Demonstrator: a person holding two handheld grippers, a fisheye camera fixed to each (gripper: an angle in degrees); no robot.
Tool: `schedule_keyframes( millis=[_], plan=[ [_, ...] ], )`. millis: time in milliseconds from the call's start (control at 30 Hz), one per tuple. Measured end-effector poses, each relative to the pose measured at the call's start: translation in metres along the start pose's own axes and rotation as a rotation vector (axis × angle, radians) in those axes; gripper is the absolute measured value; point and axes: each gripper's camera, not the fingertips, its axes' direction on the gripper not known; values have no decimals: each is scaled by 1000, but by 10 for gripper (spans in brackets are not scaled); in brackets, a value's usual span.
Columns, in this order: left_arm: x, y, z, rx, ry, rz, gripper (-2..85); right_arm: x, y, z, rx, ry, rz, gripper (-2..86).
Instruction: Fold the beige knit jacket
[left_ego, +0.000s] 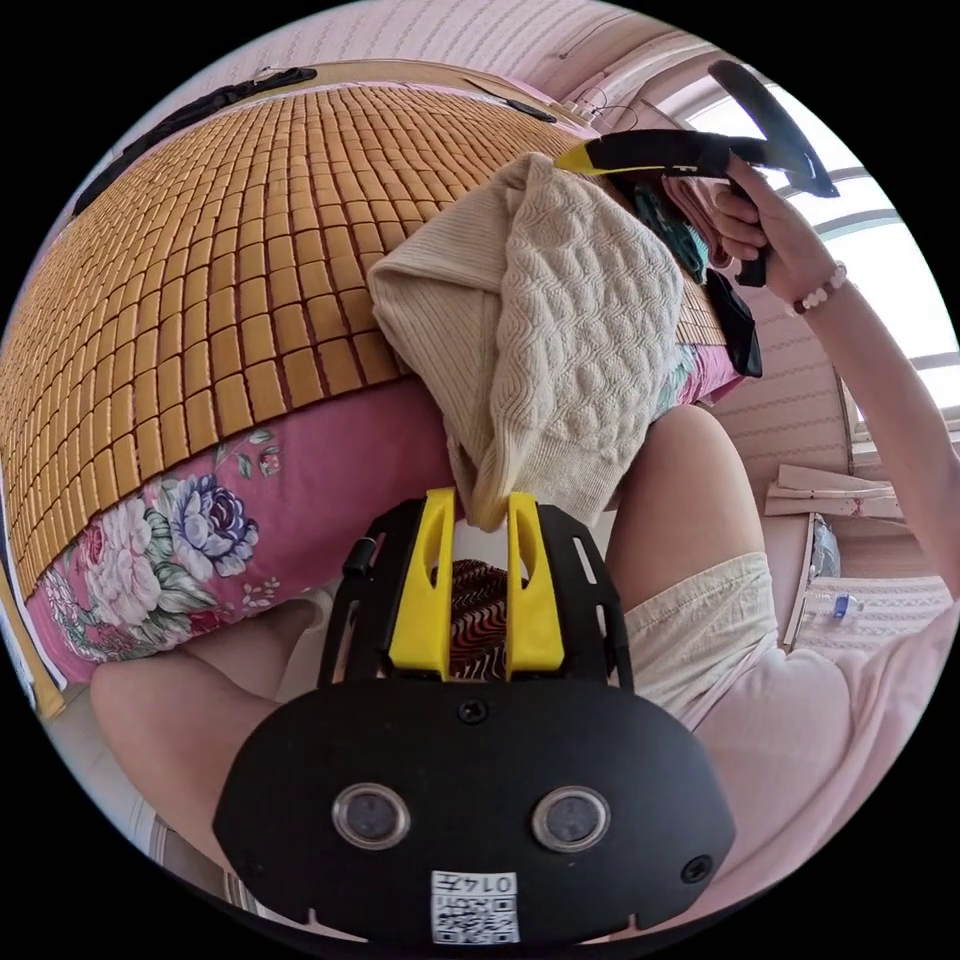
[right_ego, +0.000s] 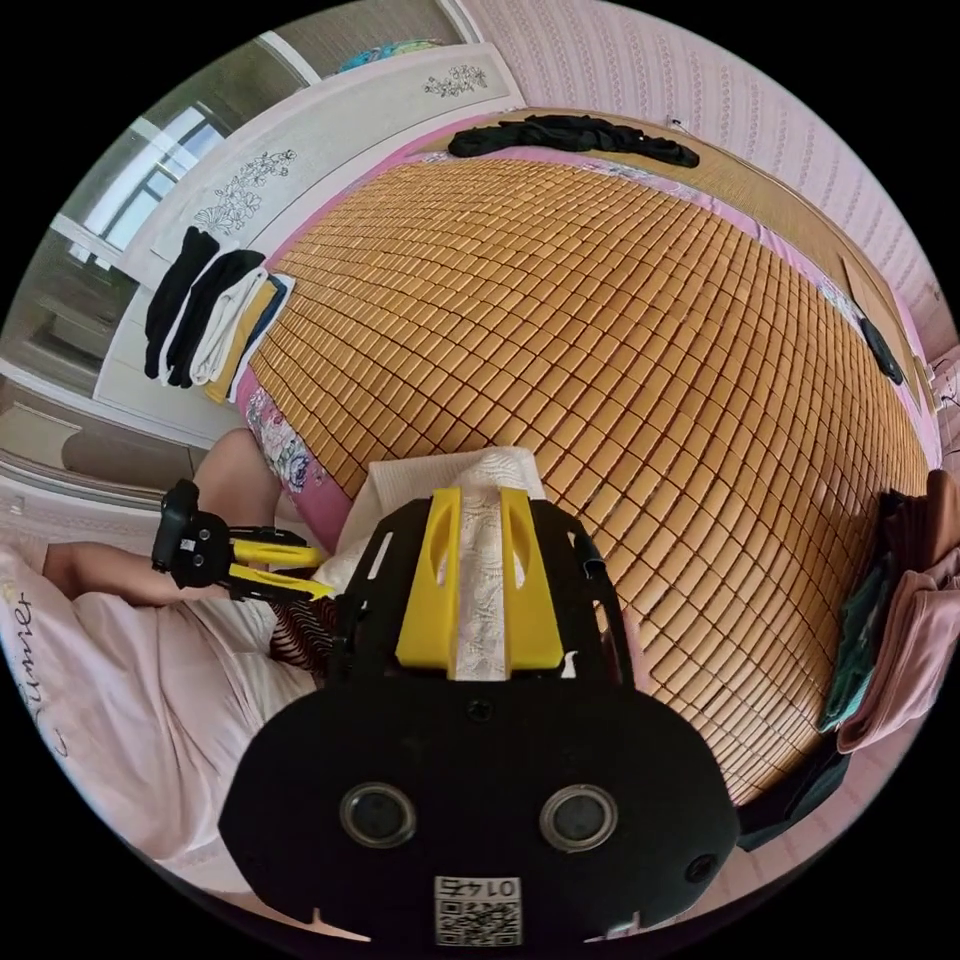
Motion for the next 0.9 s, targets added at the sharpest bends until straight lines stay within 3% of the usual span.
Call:
schedule_keyframes(
  millis=[67, 333, 467, 667, 900],
  plan=[
    [1, 4, -1, 19, -14, -9, 100, 5, -18, 14, -126, -2, 7, 185],
    [22, 15, -7, 22, -103, 36, 128, 7, -76, 73, -333, -136, 29, 207],
    [44, 25, -15, 67, -173, 132, 118, -2, -92, 84, -344, -161, 2, 194],
    [49, 37, -19, 52, -155, 115, 117, -17, -109, 102, -407, -225, -9, 159],
    [74, 73, -40, 114, -182, 270, 49, -64, -101, 99, -268, -67, -70, 123]
  ],
)
